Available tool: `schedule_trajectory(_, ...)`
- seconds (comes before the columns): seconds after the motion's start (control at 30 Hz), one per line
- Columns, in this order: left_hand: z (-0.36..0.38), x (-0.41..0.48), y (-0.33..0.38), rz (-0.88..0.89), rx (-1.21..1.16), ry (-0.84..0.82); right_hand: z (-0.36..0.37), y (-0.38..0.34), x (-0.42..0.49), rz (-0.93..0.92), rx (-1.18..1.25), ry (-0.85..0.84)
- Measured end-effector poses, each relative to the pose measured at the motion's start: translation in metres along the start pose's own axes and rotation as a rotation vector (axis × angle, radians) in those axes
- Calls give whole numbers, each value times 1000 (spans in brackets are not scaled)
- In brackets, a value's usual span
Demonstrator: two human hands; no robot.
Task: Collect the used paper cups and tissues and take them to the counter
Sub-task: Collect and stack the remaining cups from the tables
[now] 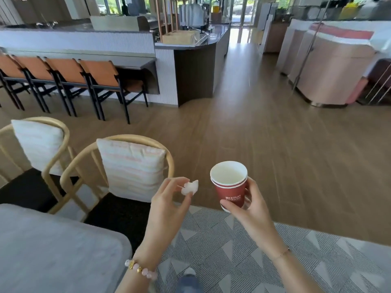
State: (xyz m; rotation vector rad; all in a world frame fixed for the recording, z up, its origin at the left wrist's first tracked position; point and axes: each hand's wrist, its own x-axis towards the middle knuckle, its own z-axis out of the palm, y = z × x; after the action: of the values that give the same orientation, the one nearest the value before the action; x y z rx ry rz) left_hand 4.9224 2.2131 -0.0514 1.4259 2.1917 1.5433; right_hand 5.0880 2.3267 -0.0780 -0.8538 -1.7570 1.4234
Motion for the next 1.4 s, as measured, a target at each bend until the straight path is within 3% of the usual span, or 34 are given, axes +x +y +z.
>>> schedule_trajectory(0.67,122,375,-88,144,-44,-41,-28,25,367,-17,5,179)
schedule_trajectory(1.4,187,666,-200,-169,126,325,29,67,786,-53,125,-308)
